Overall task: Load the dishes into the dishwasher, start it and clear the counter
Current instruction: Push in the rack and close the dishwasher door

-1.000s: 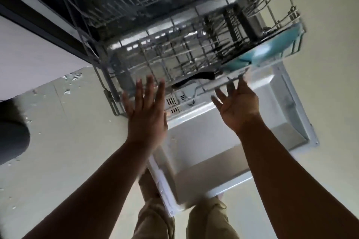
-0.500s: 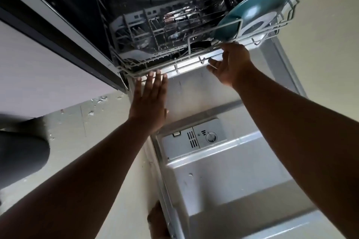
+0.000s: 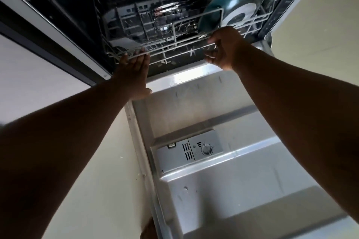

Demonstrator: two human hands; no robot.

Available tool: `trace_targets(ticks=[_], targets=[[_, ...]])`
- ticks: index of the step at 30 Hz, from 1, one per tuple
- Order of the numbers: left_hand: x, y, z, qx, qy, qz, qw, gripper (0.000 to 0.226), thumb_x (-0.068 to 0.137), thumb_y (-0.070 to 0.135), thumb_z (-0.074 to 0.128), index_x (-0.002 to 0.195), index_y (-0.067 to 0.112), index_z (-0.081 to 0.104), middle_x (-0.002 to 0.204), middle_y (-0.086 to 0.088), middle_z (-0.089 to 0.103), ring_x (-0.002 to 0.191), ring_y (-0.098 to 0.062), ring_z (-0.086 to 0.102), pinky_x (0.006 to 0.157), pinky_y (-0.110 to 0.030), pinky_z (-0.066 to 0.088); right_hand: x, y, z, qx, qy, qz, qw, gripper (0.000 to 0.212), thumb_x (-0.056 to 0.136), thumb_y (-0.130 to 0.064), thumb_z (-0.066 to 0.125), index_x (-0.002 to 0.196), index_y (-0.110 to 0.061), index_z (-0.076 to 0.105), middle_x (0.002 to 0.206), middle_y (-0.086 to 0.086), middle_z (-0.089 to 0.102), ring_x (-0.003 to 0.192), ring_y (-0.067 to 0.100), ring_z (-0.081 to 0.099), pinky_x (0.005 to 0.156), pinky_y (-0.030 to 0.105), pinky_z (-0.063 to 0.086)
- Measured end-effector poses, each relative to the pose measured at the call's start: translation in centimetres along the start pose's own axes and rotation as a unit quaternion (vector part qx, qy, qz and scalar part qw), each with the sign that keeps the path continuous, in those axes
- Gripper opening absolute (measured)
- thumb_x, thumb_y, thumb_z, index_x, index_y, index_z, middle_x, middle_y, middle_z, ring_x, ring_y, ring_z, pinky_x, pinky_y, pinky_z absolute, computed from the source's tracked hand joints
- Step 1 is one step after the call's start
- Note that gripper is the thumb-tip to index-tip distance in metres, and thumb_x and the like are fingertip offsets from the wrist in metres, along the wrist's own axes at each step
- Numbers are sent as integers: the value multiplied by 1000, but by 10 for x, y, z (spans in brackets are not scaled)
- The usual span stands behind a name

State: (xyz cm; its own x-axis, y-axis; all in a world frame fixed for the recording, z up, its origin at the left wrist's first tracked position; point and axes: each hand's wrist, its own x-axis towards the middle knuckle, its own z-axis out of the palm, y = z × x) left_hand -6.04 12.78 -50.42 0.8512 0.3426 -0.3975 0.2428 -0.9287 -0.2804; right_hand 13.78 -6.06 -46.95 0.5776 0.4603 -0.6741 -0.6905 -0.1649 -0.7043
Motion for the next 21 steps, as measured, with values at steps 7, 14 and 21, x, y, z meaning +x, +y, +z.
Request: trace_targets(ticks=[7, 14, 21], targets=[[-19, 17, 0, 21, 17, -13, 1000, 102, 88, 61, 50, 153, 9, -8, 162, -16, -8, 149, -34, -2, 117, -54, -1, -34, 36, -38, 8, 53, -30, 998, 30, 90, -9, 49, 116, -24, 54, 109, 0, 58, 104, 27, 55, 78, 37, 49], [-168, 116, 69, -170, -121, 20, 978, 82, 95, 52, 45, 155, 17, 2, 164, -7, 0, 150, -27, 3, 119, -45, 7, -126, 156, -101, -56, 157, 58, 984, 25, 99, -17, 48, 121, -24, 56, 104, 1, 67, 98, 26, 57, 77, 29, 45], [-306, 224, 94, -617, -186, -392, 657, 48, 94, 28, 61, 129, -4, 54, 124, -26, 59, 118, -39, 54, 96, -42, 44, -235, 268, -161, -169, 217, 125, 953, 17, 90, -5, 62, 107, -4, 65, 99, 19, 66, 81, 25, 57, 64, 30, 46]])
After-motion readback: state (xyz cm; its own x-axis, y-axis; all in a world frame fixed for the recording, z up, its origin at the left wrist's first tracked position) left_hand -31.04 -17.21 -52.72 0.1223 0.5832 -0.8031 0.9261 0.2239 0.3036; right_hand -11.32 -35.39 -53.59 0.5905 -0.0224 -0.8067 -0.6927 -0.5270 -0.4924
